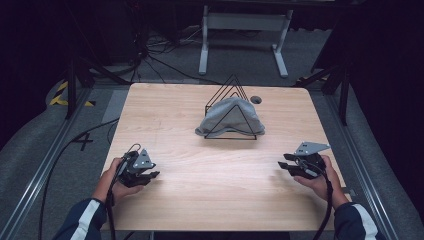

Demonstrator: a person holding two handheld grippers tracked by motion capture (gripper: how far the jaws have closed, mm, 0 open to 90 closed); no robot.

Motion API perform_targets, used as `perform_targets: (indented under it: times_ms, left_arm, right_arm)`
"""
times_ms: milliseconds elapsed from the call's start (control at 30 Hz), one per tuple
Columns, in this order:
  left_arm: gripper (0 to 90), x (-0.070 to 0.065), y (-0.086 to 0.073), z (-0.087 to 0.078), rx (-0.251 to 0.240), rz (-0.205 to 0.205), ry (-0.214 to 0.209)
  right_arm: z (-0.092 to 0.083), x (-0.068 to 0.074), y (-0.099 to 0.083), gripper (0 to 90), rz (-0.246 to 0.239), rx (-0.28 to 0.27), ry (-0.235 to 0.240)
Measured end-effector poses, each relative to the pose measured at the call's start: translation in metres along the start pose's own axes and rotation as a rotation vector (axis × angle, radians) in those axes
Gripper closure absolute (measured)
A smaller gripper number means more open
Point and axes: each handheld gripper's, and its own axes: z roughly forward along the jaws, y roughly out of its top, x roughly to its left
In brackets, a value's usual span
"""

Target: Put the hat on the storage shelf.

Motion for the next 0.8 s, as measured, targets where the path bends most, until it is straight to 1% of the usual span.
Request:
perform_targets:
  times_ms: [33, 67, 100, 167, 200, 267, 300, 333, 367, 400, 467, 500, 533, 567, 633, 667, 700, 767, 800]
  left_arm:
    - [62.6, -0.001, -0.002, 0.000, -0.002, -0.006, 0.000]
    - [61.6, -0.003, -0.006, 0.000, -0.007, -0.018, 0.004]
    - [60.1, -0.003, -0.008, 0.000, -0.011, -0.026, -0.001]
    - [57.0, -0.004, -0.011, 0.000, -0.016, -0.030, -0.005]
    - [57.0, -0.005, -0.013, -0.001, -0.026, -0.040, -0.005]
    - [52.2, -0.007, -0.018, -0.002, -0.040, -0.058, -0.019]
    - [50.8, -0.008, -0.022, -0.002, -0.046, -0.068, -0.017]
    - [47.4, -0.008, -0.024, -0.002, -0.047, -0.079, -0.027]
    - [45.9, -0.009, -0.027, -0.002, -0.052, -0.091, -0.029]
    - [44.9, -0.010, -0.031, -0.002, -0.063, -0.103, -0.020]
    - [39.6, -0.011, -0.036, -0.002, -0.063, -0.124, -0.024]
    - [38.8, -0.012, -0.040, -0.002, -0.072, -0.137, -0.023]
    - [37.4, -0.012, -0.043, -0.002, -0.078, -0.144, -0.021]
    - [35.9, -0.012, -0.045, -0.002, -0.078, -0.156, -0.035]
    - [33.9, -0.013, -0.051, -0.002, -0.100, -0.176, -0.041]
    - [33.2, -0.013, -0.055, -0.002, -0.122, -0.196, -0.054]
    - [30.7, -0.014, -0.057, -0.002, -0.130, -0.198, -0.051]
    - [26.6, -0.016, -0.061, -0.001, -0.163, -0.200, -0.037]
    - [25.4, -0.016, -0.061, -0.001, -0.155, -0.209, -0.030]
  right_arm:
    - [-0.001, 0.002, -0.007, 57.6, 0.004, 0.002, 0.000]
    - [-0.002, 0.002, -0.010, 56.6, 0.007, 0.004, 0.000]
    - [-0.002, 0.003, -0.013, 55.8, 0.010, 0.004, 0.001]
    - [-0.003, 0.003, -0.015, 55.3, 0.017, 0.002, 0.000]
    - [-0.004, 0.004, -0.019, 54.5, 0.018, 0.003, 0.000]
    - [-0.004, 0.005, -0.026, 51.9, 0.026, 0.008, 0.001]
    - [-0.004, 0.006, -0.029, 51.1, 0.033, 0.008, 0.007]
    - [-0.004, 0.008, -0.034, 50.2, 0.032, 0.018, 0.007]
    - [-0.004, 0.009, -0.038, 49.7, 0.030, 0.022, 0.005]
    - [-0.005, 0.010, -0.041, 49.0, 0.032, 0.021, 0.010]
    - [-0.006, 0.011, -0.049, 46.2, 0.038, 0.019, 0.015]
    - [-0.006, 0.012, -0.053, 44.8, 0.048, 0.022, 0.015]
    - [-0.007, 0.013, -0.056, 44.8, 0.058, 0.016, 0.016]
    - [-0.008, 0.013, -0.060, 43.9, 0.070, 0.009, 0.022]
    - [-0.010, 0.014, -0.067, 40.6, 0.099, -0.017, 0.028]
    - [-0.011, 0.014, -0.070, 37.4, 0.113, -0.029, 0.024]
    - [-0.012, 0.015, -0.075, 32.8, 0.141, -0.054, 0.004]
    - [-0.013, 0.016, -0.079, 28.9, 0.153, -0.067, -0.012]
    - [-0.013, 0.016, -0.079, 26.4, 0.155, -0.063, -0.014]
